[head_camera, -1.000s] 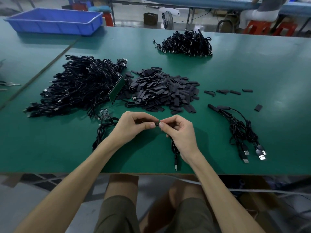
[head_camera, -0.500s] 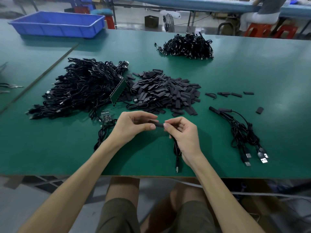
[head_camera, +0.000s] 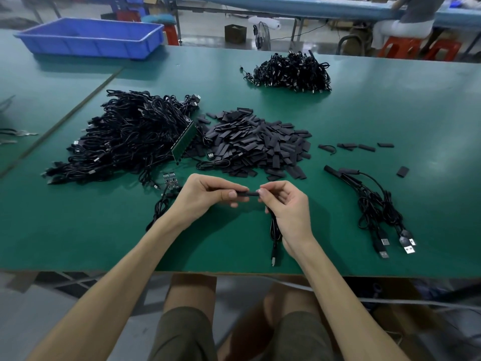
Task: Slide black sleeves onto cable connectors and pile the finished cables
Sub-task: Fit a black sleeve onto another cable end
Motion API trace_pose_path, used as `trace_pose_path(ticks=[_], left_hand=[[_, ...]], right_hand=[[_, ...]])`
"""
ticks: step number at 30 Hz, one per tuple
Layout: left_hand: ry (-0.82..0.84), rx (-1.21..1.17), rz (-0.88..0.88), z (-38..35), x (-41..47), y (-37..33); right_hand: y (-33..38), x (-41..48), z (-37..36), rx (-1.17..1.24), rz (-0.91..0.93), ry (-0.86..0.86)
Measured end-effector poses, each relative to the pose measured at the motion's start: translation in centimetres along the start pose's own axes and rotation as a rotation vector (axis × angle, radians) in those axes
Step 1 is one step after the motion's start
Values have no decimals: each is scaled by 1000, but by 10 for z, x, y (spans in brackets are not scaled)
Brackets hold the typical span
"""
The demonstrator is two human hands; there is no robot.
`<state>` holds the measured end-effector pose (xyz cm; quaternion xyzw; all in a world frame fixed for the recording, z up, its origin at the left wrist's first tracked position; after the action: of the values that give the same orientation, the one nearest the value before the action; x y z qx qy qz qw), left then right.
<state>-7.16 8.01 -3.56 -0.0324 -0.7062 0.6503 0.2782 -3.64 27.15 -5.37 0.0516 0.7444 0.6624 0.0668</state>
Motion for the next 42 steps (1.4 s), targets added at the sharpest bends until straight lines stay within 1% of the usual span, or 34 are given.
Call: trace_pose_path(ticks=[14,17,20,22,28,42], left_hand=[[-10,25,9,3,0,1],[34,2,23,-1,0,-1],[114,-36,49,-4,0,-1],[132,-48,61,-3,0,-1],[92,-42,79,-3,-1,-1],[58,-2,62,-2,0,-2]], right_hand=[[-3,2,-1,-28,6,30],[-3,2,-1,-35,12,23],[-3,1,-1,-47,15,20],[-3,1,-1,-55,17,24],[-2,0,-2,-69,18,39],[-1,0,-3,-83,12,37]])
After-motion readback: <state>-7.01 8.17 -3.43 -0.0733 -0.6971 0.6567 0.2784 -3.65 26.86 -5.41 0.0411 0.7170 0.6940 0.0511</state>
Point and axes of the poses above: each hand's wrist, its own x-axis towards the middle knuckle, its own z-axis out of the back of the hand, y = z × x, the point moved 5 cm from there along x, towards the middle knuckle, and after that the axes turned 7 degrees about -z, right-handed, at the moved point
